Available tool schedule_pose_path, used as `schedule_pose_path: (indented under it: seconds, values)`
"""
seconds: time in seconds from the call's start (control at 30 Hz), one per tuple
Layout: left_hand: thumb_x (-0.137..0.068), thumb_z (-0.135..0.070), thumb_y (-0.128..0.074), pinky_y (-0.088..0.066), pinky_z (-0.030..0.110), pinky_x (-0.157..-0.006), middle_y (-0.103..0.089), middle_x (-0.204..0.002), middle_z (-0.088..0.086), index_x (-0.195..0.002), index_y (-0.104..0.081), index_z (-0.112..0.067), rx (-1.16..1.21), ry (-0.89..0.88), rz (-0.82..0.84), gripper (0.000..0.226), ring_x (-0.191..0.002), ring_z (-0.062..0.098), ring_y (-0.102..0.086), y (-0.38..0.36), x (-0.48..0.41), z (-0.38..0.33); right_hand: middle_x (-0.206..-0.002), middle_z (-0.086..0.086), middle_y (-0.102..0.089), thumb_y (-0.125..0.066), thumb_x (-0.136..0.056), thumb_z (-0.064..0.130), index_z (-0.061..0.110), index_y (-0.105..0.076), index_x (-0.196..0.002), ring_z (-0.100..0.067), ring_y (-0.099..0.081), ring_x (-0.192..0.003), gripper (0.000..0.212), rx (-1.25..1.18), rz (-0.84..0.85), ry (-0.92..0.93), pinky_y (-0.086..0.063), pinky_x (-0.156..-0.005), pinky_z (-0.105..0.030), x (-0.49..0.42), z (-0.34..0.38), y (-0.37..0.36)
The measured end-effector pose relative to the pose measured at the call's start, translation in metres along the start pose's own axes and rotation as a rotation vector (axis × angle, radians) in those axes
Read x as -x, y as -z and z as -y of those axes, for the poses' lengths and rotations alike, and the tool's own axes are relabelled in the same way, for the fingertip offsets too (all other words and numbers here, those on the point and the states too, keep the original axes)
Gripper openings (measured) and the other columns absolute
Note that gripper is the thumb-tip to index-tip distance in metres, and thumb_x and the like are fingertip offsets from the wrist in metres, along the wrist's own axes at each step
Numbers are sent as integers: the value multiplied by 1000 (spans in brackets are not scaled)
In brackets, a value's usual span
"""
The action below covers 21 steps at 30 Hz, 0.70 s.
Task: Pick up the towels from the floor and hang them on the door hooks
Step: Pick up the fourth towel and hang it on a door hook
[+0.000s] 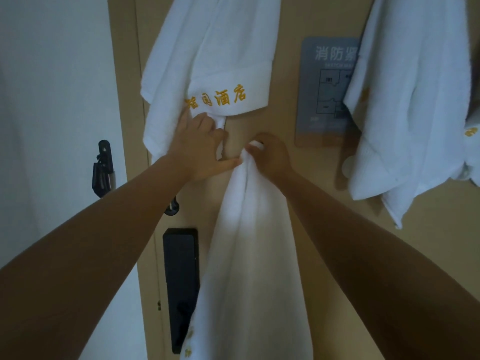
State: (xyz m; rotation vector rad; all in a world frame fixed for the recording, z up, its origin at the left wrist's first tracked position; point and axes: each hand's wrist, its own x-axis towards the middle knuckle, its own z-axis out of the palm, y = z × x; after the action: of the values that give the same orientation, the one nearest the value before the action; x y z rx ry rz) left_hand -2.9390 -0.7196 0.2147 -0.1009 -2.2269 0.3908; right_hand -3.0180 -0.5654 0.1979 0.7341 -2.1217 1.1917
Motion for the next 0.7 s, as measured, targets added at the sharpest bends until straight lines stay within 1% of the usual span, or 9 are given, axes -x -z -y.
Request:
schedule_pose_path:
  seconds: [0.07, 0.13, 0.23, 0.33, 0.43, 0.53, 0.6, 0.63, 0.7]
  values:
    - [-61, -80, -20, -3, 50, -115, -51, -117, 10, -113, -58, -14, 48, 23, -15, 92, -128, 27, -37, 1, 0, -3, -94, -9, -60, -56, -89, 17, 1, -60, -97, -17, -52, -86, 18, -23, -13, -10, -35, -71, -24, 4, 0, 0]
    - [-60, -79, -19, -5, 50, -114, -51, -120, 11, -115, -57, -14, 60, 36, -10, 94, -129, 27, -36, 2, 0, -5, -90, -5, -56, -55, -90, 18, 2, -58, -96, -14, -50, -82, 17, -10, -20, -18, -32, -67, -23, 7, -1, 0]
    - [-65, -78, -24, -2, 53, -115, -48, -124, 11, -118, -56, -14, 65, 40, 13, 89, -133, 28, -32, 1, 2, -6, -85, -3, -53, -57, -89, 18, 10, -50, -90, -15, -48, -76, 11, -51, -60, -51, -34, -59, -25, 11, -2, -3]
    - [-80, -69, -42, 0, 53, -116, -49, -124, 12, -118, -56, -12, 100, 46, -5, 70, -133, 27, -32, 2, 5, -8, -70, 5, -46, -60, -87, 17, 14, -45, -79, -9, -44, -64, 18, -112, -120, -117, -33, -53, -12, 16, -2, -6]
    - [-85, -59, -47, -1, 52, -116, -50, -124, 13, -118, -56, -10, 133, 46, -17, 60, -133, 28, -33, 4, 8, -10, -64, 9, -43, -61, -85, 15, 16, -45, -69, -6, -43, -60, 23, -225, -177, -237, -37, -53, -10, 21, -2, -10]
    - [-86, -55, -48, -2, 52, -116, -49, -125, 13, -119, -56, -10, 136, 42, 9, 56, -134, 29, -32, 2, 10, -11, -71, 3, -55, -56, -86, 9, 12, -54, -71, -15, -54, -74, 15, -336, -227, -336, -42, -61, -17, 26, 0, -13]
    - [-87, -53, -49, -2, 51, -116, -50, -123, 13, -117, -57, -10, 154, 32, 2, 54, -133, 29, -33, 1, 12, -14, -91, -15, -67, -50, -89, 6, 0, -66, -87, -27, -62, -86, 17, -393, -227, -414, -45, -66, -24, 25, 2, -13]
    - [-87, -52, -49, -2, 50, -116, -51, -122, 14, -116, -57, -9, 162, 22, -2, 53, -132, 29, -35, 1, 13, -15, -103, -22, -67, -49, -91, 6, -5, -66, -98, -33, -63, -94, 22, -425, -220, -470, -46, -70, -28, 25, 2, -12]
    - [-86, -51, -46, -3, 49, -115, -53, -118, 14, -115, -58, -7, 171, 5, 0, 53, -128, 29, -38, 0, 14, -18, -112, -23, -65, -50, -91, 7, -8, -63, -108, -33, -63, -101, 26, -441, -203, -541, -48, -81, -32, 27, 1, -10]
